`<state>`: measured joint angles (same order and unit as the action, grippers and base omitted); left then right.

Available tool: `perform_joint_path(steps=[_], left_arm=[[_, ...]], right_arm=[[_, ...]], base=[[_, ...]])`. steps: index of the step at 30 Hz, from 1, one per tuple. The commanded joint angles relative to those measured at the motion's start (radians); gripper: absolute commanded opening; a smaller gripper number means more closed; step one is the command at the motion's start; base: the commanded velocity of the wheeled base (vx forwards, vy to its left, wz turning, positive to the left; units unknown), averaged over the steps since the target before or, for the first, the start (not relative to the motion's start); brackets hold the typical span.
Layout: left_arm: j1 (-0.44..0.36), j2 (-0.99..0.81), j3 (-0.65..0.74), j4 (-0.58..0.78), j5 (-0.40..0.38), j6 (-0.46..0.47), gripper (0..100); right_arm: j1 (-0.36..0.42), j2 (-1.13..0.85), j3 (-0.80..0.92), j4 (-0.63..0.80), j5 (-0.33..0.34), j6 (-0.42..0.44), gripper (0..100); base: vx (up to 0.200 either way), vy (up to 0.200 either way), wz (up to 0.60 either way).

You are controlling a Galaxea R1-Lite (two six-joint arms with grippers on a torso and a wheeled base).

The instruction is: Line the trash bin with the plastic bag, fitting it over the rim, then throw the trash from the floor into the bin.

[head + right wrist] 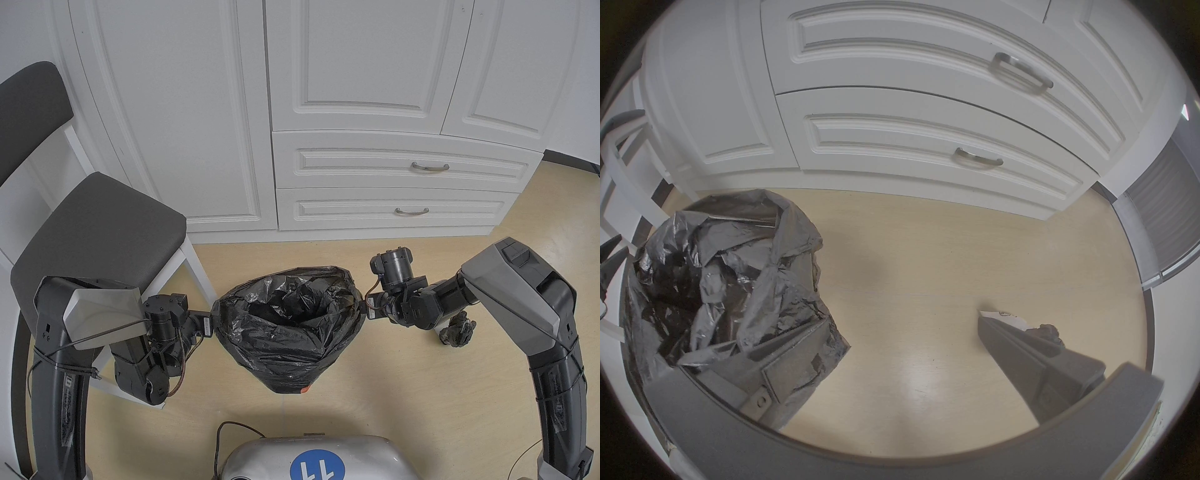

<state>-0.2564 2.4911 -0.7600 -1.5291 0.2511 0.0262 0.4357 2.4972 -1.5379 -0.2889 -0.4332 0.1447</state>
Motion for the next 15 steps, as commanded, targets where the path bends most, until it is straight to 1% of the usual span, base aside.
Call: perform_joint_path(steps=[1,4,9,15], left_arm=[[0.002,0.022,-0.013,0.001,0.001,0.0,100],[0.008,0.032,-0.022,0.001,0.001,0.001,100],[0.011,0.046,-0.027,0.009,-0.001,0.0,100],[0.011,0.117,-0.036,0.021,-0.009,0.001,100]], right_arm=[[-0.009,0.097,-0.002,-0.062,0.002,0.01,100],[-0.008,0.121,-0.001,-0.11,0.007,0.012,100],[-0.006,0.129,0.002,-0.115,0.007,0.012,100],[0.005,0.169,0.002,-0.116,0.007,0.01,100]], base=[[0.0,0.0,0.0],[0.0,0.0,0.0],[0.0,0.0,0.0],[0.0,0.0,0.0]])
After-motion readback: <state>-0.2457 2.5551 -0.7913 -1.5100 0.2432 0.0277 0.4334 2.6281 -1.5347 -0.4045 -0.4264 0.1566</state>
